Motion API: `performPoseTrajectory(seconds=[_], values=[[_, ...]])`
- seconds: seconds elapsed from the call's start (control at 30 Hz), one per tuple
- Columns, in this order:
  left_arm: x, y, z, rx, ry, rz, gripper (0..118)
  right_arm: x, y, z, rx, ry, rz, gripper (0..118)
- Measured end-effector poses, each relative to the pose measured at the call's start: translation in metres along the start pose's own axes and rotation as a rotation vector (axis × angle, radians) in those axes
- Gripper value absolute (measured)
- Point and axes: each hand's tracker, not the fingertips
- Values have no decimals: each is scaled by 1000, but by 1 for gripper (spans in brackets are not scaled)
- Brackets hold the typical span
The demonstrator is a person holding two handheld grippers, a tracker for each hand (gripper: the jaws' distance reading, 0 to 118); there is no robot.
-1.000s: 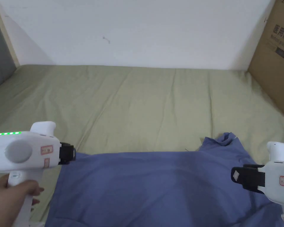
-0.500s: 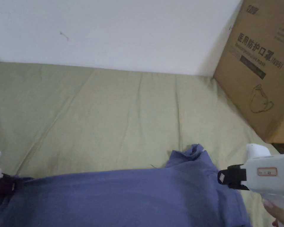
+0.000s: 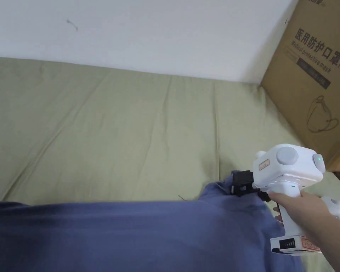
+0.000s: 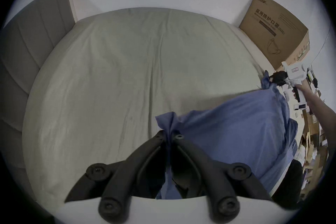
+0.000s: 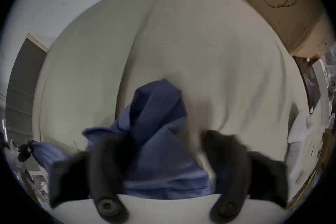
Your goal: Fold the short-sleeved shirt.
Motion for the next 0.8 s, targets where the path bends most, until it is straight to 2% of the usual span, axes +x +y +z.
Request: performPoseTrajectory(seconds=[0.03, 0.07, 0.1, 0.23, 0.3, 0.4, 0.53, 0.67, 0.8], values=[[0, 0, 0, -1, -3, 5, 4, 6, 1, 1, 39, -74, 43, 41], [0, 0, -1, -5, -8, 10, 4, 9, 0, 8, 63, -28, 50, 4], [-1, 0, -1, -7, -11, 16, 4, 12, -1, 15, 69, 37, 48, 0], [-6, -5, 8, 7, -28, 38, 4, 3, -40, 78, 175, 81, 80, 0], [-7, -9, 20, 22, -46, 55, 4, 17, -53, 112, 229, 118, 53, 0], [-3, -15, 49, 55, -64, 43, 4, 39, -91, 164, 289, 178, -29, 0], [-1, -37, 96, 79, -107, 20, 4, 59, -168, 224, 318, 199, -59, 0], [8, -74, 131, 51, -123, -73, 4, 74, -245, 246, 273, 249, -156, 0], [12, -121, 134, -37, -120, -100, 4, 83, -306, 224, 171, 238, -208, 0]])
